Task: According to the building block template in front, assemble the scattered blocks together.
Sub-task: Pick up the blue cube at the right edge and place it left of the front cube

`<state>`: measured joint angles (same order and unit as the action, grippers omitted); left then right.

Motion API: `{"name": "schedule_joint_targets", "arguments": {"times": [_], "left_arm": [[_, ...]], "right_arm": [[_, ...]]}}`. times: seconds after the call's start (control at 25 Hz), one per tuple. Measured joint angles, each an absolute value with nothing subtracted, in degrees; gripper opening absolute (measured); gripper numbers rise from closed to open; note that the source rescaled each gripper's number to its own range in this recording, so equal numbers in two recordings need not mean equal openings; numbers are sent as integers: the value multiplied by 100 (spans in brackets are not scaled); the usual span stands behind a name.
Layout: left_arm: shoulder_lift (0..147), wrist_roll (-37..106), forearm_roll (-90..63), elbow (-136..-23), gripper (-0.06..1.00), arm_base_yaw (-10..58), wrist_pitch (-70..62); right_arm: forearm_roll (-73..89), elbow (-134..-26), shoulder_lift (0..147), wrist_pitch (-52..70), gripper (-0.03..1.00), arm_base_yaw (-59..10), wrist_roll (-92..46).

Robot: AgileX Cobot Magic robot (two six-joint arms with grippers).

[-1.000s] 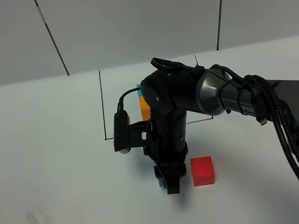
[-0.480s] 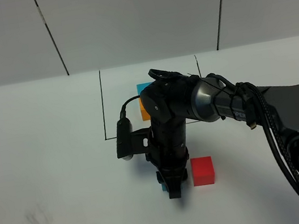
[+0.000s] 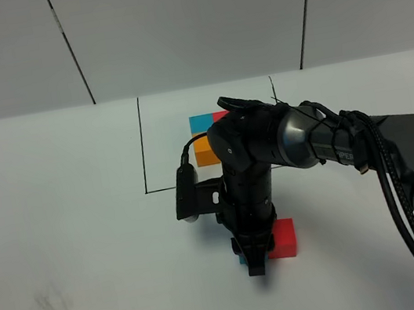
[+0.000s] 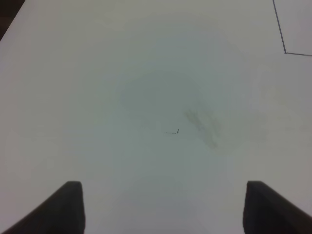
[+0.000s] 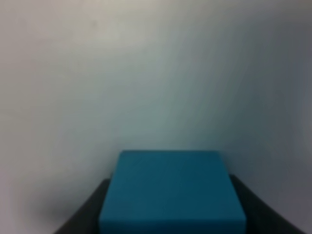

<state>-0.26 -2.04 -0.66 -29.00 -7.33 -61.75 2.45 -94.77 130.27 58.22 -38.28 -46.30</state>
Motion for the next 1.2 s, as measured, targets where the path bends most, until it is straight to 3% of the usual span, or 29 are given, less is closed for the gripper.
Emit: {"name": "schedule_joint_targets", "arguments": {"times": [1.2], "left_arm": [[-26,-216,-66,-2900,50,-733,-6175]], "right_arm": [[410,-9349,12936,5767,22,-3721,-5610]]}}
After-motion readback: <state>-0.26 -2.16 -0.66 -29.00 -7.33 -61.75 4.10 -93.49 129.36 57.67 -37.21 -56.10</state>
